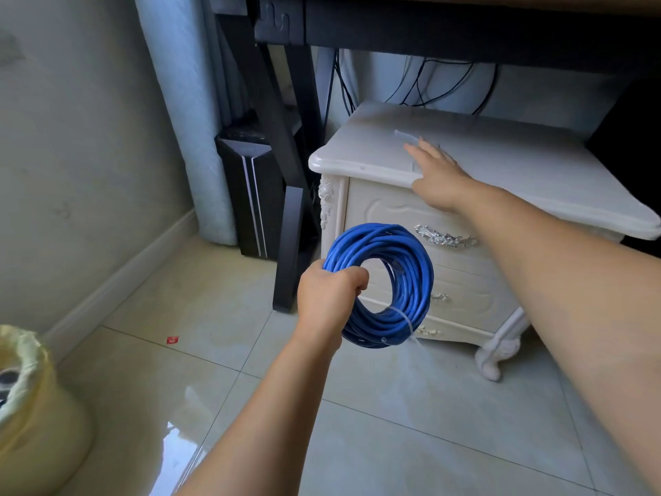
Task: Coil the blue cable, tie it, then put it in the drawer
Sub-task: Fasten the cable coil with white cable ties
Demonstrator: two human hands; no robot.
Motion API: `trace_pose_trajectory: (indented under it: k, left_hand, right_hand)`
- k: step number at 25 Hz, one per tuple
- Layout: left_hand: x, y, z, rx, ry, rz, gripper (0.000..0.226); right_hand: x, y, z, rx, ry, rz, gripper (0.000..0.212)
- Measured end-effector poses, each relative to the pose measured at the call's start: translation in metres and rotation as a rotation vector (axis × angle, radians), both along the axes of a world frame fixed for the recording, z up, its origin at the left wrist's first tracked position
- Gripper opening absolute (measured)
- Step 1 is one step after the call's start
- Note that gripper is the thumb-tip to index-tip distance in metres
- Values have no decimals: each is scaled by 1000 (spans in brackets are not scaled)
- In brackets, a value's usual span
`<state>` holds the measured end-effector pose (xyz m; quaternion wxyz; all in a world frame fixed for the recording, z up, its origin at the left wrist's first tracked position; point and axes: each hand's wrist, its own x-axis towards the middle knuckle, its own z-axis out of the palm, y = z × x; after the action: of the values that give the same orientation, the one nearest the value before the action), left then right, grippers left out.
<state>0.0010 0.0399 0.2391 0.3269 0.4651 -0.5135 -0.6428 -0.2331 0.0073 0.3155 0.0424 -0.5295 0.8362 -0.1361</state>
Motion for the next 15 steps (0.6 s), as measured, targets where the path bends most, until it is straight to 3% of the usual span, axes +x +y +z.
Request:
trace_pose_trajectory:
  k: [2,7,12,13,15]
  left_hand:
    - [0,-1,0,1,7,-5,17]
    - [4,-4,-2,13,12,11,17]
    - [7,1,0,11,19,-1,16]
    - [8,1,0,5,15,-7,16]
    - [9,1,-1,6,7,-17,15]
  right_hand:
    - [0,-5,-4,-39,9,15,62]
    - [-1,3,-22,-355,32,15,31]
    - [20,21,-8,-565,32,-90,21]
    - [29,28,-2,-653,-29,-117,20]
    - [52,52,13,-845,-417,-101,18]
